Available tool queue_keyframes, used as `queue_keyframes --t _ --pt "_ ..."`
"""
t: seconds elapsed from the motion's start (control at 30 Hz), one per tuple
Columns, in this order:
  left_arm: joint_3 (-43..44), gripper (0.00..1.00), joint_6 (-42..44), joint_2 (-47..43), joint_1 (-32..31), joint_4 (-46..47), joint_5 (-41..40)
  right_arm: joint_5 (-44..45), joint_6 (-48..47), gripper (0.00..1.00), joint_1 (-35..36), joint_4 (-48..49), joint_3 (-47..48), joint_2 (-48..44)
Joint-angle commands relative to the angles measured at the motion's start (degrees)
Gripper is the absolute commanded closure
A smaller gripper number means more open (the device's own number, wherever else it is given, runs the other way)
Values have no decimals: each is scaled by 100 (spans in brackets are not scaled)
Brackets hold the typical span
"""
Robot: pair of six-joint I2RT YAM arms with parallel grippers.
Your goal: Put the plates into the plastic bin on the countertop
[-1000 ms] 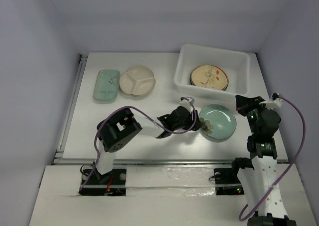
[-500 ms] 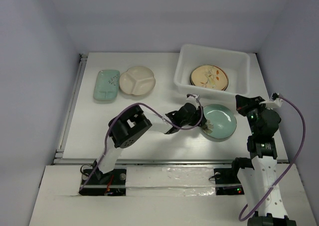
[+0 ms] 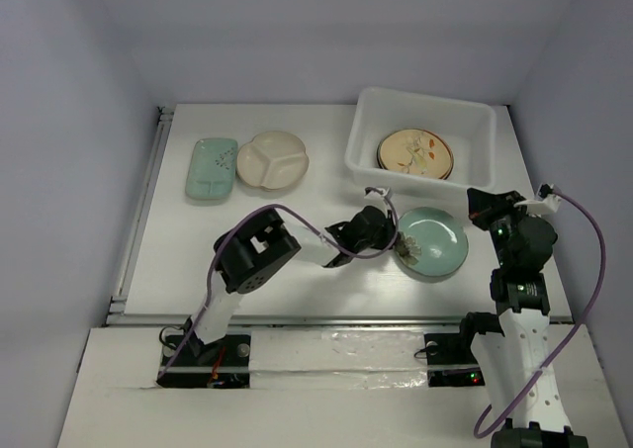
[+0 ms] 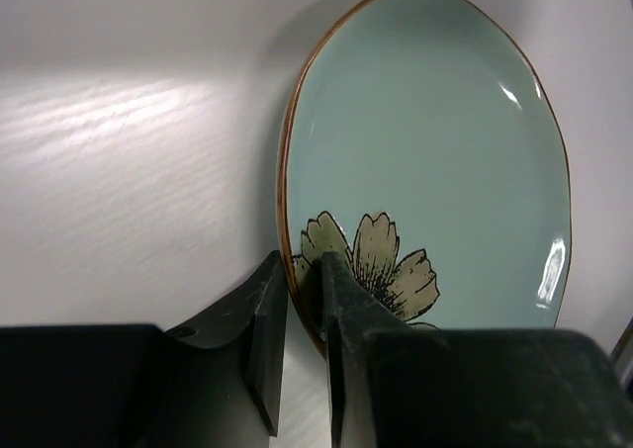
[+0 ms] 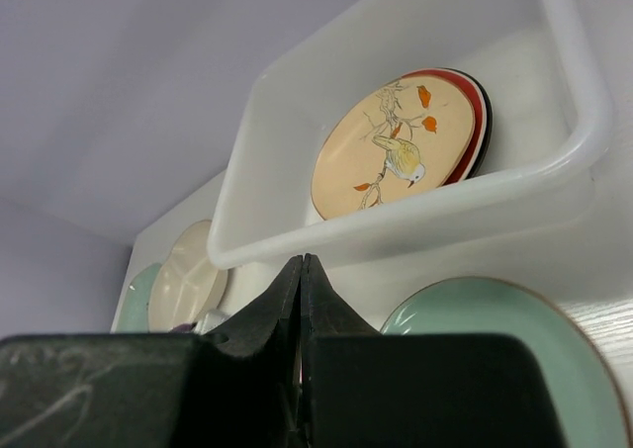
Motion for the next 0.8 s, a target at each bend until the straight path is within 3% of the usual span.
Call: queue_keyframes --t 0.0,0.23,0.5,0.77 --pt "-764 100 296 -819 51 -289 33 -53 -81 96 37 239 4 40" --pt "-2302 100 -328 -2369 236 724 780 -62 -72 96 37 247 22 67" --pt "-2998 100 -1031 -2853 622 2058 1580 17 -81 96 37 177 31 23" --pt "-3446 100 -1234 -3555 1088 2271 1932 35 -81 96 37 168 40 14"
